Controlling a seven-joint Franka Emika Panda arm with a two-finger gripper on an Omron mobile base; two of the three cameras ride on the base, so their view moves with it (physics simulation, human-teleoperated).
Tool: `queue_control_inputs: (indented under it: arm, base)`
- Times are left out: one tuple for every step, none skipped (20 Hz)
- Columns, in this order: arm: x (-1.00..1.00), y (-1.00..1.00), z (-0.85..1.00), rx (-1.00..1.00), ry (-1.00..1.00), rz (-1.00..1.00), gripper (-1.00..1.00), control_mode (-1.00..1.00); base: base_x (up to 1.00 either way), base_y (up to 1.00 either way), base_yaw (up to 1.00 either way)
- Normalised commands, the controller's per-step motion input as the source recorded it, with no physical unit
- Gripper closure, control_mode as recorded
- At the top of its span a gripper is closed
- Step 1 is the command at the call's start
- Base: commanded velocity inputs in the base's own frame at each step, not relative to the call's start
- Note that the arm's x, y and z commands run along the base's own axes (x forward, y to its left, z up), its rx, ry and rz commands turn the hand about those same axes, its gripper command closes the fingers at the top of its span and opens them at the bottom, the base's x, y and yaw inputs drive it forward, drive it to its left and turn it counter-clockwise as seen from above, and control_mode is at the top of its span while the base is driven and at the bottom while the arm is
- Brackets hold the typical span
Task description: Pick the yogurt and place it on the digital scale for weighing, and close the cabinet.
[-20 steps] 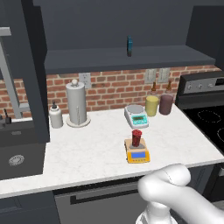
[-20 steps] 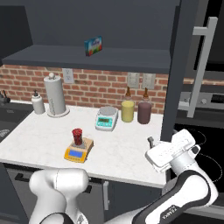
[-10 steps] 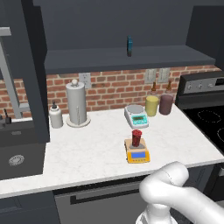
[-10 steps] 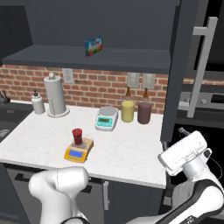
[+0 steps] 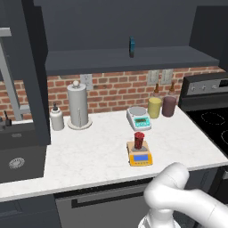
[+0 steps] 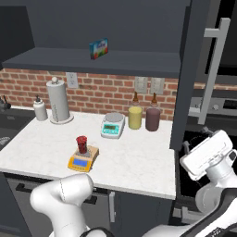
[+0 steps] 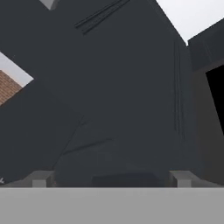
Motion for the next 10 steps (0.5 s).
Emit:
queue_control_inputs:
  arm:
    - [0.00,-0.13,0.33,0.00,-0.07,0.00,-1.00,-1.00]
    - [0.00,-0.13,0.34,0.00,-0.06,0.00,-1.00,-1.00]
    - [0.00,-0.11,0.38,0.00,-0.06,0.00,-1.00,-1.00]
    - [0.00,-0.09,0.38,0.00,-0.06,0.00,-1.00,-1.00]
    - [0.00,-0.05,0.40,0.00,-0.06,-0.01,-1.00,-1.00]
    - [0.00,-0.04,0.44,0.00,-0.08,-0.01,-1.00,-1.00]
    - [0.00,0.00,0.48,0.00,-0.10,-0.02,-1.00,-1.00]
    - [0.00,0.00,0.51,0.00,-0.14,-0.02,-1.00,-1.00]
    - [0.00,0.00,0.53,0.00,-0.17,-0.02,-1.00,-1.00]
    - [0.00,0.00,0.50,-0.03,-0.17,-0.01,-1.00,-1.00]
  base:
    - [0.00,0.00,0.00]
    - [0.00,0.00,0.00]
    - [0.00,0.00,0.00]
    - [0.00,0.00,0.00]
    - [0.00,0.00,0.00]
    - [0.00,0.00,0.00]
    - [0.00,0.00,0.00]
    - [0.00,0.00,0.00]
    - [0.00,0.00,0.00]
    - [0.00,0.00,0.00]
